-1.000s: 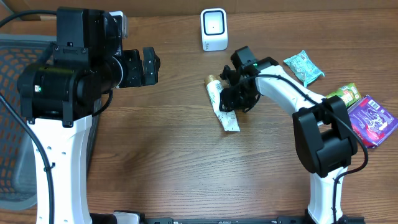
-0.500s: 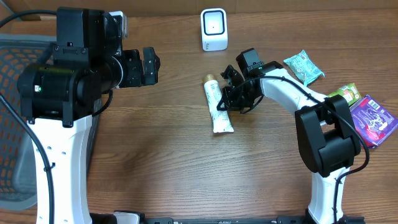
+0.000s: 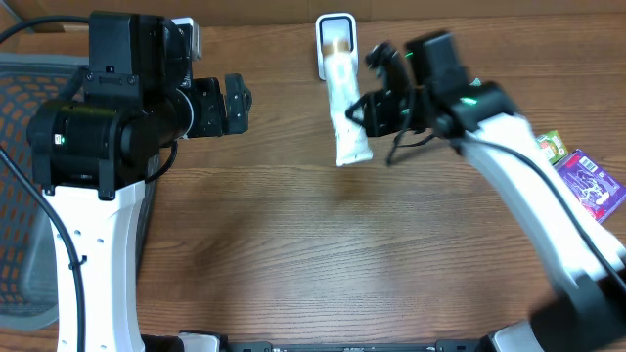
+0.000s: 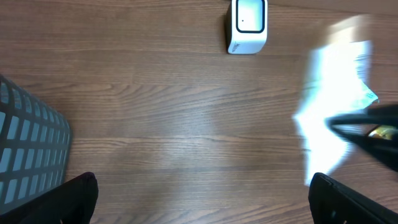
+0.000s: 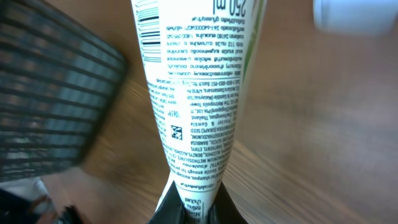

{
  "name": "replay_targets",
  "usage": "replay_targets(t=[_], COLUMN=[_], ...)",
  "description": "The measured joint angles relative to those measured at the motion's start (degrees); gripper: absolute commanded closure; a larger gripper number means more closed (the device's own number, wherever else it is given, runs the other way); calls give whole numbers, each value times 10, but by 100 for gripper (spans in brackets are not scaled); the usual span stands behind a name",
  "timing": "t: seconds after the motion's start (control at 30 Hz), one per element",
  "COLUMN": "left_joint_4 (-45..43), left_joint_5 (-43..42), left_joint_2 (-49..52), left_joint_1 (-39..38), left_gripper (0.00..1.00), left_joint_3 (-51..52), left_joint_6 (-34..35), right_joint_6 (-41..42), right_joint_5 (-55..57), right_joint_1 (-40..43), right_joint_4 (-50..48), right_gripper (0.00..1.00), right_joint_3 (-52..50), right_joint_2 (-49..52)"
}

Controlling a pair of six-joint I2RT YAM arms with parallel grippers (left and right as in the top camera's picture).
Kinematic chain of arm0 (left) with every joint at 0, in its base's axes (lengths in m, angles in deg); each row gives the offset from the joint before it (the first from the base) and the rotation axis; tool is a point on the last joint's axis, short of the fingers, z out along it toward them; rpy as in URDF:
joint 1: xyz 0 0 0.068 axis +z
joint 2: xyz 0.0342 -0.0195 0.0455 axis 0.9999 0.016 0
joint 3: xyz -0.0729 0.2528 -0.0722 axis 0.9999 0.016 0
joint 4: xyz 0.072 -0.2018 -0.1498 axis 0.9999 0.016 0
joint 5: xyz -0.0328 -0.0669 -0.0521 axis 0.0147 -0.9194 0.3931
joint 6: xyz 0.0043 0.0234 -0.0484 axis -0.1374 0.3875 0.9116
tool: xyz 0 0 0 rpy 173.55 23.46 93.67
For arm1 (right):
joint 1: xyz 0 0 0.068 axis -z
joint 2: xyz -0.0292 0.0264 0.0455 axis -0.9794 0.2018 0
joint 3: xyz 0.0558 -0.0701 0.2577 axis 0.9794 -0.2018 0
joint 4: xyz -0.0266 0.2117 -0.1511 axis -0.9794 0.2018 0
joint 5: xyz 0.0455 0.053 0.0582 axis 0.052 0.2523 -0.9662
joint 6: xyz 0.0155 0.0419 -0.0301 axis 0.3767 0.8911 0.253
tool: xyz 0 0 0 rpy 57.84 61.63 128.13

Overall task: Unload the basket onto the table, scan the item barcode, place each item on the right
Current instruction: 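Grasp the white-and-gold tube with the right gripper and lift it, then raise the white-and-gold tube up toward the scanner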

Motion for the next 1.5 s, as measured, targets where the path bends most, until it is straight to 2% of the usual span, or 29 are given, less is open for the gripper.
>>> replay_targets(t=[0.2,0.63,0.93,1.13,1.27,1.5], left_joint_4=[0,0,0,0,0,0], left_joint_5=[0,0,0,0,0,0], left_joint_2=[0,0,0,0,0,0], left_joint_1=[0,0,0,0,0,0], left_gripper=[0,1,0,0,0,0], left_joint_3=[0,0,0,0,0,0], left_joint_6=[0,0,0,0,0,0], right_joint_6=[0,2,39,41,18,-64], right_joint_5=[11,75,258,356,425,596], right_joint_1=[0,0,-20,-20,-20,-22], right_joint_4=[44,51,2,2,-37,-165], right_gripper=[96,96,96,96,96,96], right_joint_3=[13,12,23,150,227,250], right_joint_2=[-102,-90,-87,-48,-24,69])
